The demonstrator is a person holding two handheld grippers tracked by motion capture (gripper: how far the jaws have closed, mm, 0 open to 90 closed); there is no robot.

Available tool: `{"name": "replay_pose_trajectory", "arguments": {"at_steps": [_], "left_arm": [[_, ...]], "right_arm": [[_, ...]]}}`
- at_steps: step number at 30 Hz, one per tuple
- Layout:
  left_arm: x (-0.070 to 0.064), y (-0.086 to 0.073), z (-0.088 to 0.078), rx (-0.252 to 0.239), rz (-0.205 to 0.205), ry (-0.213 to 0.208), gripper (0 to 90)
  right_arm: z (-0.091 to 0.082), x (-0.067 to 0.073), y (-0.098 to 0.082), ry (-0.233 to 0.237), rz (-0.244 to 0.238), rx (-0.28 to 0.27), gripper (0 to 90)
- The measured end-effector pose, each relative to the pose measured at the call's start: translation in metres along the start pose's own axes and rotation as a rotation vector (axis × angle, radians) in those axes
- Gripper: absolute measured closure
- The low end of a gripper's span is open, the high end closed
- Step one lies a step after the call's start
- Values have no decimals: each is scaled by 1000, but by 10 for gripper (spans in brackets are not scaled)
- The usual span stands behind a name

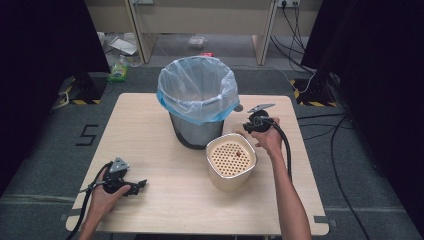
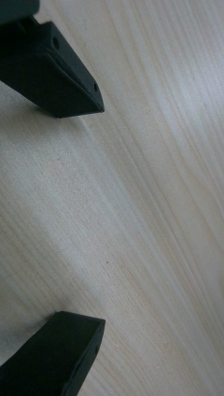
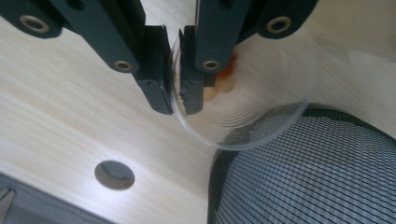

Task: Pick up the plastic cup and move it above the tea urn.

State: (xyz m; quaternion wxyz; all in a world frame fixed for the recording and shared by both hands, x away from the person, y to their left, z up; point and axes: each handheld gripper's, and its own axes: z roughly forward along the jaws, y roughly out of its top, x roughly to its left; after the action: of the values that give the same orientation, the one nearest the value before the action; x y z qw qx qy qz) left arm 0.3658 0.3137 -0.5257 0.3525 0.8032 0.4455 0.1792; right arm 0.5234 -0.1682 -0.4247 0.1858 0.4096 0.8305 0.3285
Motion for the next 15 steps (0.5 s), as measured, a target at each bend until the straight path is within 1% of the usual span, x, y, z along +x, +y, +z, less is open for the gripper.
{"name": "replay_pose_trajectory", "arguments": {"at_steps": [1,2,3,6,8,12,15], "left_arm": [[0,0,0,0,0,0,0],[0,0,0,0,0,0,0],[0,0,0,0,0,0,0],[0,0,0,0,0,0,0],[0,0,0,0,0,0,0],[0,0,0,0,0,0,0],[0,0,0,0,0,0,0]], "right_arm": [[-2,0,0,-10,-8,-4,866],[-7,0,0,-31,-30,-6,866],[-7,0,0,-31,-30,-6,866],[-14,-1,0,-36,-34,-37,867],[-18,-2,0,-45,-42,-44,867],[-23,-3,0,-54,-41,-56,867],[-29,-5,2,-78,-40,-74,867]]}}
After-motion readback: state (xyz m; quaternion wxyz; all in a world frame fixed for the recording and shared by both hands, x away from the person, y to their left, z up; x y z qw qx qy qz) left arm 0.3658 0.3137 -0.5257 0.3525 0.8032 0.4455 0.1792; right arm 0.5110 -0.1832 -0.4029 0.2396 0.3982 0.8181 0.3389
